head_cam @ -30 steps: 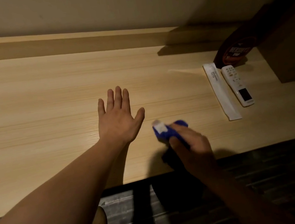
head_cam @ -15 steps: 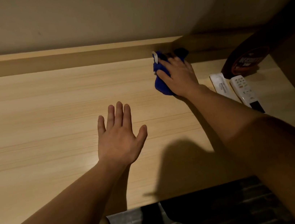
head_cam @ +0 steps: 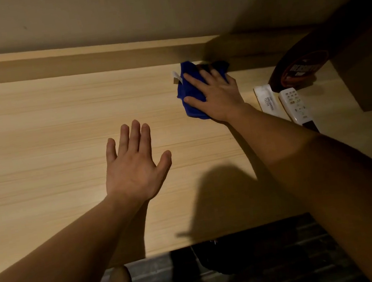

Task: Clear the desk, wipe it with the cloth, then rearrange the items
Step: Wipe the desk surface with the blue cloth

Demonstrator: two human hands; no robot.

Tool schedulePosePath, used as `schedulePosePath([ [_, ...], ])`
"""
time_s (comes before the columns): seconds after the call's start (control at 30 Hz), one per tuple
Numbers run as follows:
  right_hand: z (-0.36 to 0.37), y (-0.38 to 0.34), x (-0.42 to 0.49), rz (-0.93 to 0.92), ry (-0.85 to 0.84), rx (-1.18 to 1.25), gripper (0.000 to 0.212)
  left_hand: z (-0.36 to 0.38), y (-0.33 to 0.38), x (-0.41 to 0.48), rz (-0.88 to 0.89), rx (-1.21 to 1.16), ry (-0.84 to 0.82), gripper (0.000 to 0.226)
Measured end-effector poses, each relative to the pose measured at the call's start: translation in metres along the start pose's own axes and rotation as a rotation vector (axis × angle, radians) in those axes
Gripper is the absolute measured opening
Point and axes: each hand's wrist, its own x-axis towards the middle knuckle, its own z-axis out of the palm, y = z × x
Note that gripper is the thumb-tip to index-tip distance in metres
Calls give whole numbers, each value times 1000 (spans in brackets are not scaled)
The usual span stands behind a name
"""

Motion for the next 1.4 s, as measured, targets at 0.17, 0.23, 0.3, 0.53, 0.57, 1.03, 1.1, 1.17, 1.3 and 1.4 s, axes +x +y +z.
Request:
schedulePosePath([
  [0.17, 9, 2, -37, -42, 6, 9, 74, 2, 1, -1, -2, 9, 6, 87],
  [0.23, 11, 2, -53, -39, 4, 7, 74, 2, 2, -1, 0, 9, 12, 88],
  [0.3, 13, -1, -72, -37, 1, 15, 74, 2, 1, -1, 2, 5, 20, 88],
  [0.53, 20, -6, -148, -54, -21, 15, 75, 5, 1, -2, 16, -3, 37, 89],
  [0.57, 21, -6, -159, -56, -26, 21, 75, 5, 1, -2, 19, -7, 41, 89],
  [1.03, 45, -19, -278, 15, 21, 98, 62, 7, -2, -5, 46, 4, 39, 90],
  [1.1, 51, -23, -293, 45, 44, 144, 59, 8, -1, -5, 62, -8, 49, 90],
  [1.17, 56, -26, -304, 94, 70, 211, 57, 8, -1, -1, 73, 8, 21, 91],
  [1.3, 43, -36, -314, 196, 41, 370, 56, 7, -16, 3, 130, -18, -118, 87],
  [1.4, 14, -56, -318, 203, 43, 420, 54, -20, -6, -38, 249, -279, -179, 74],
])
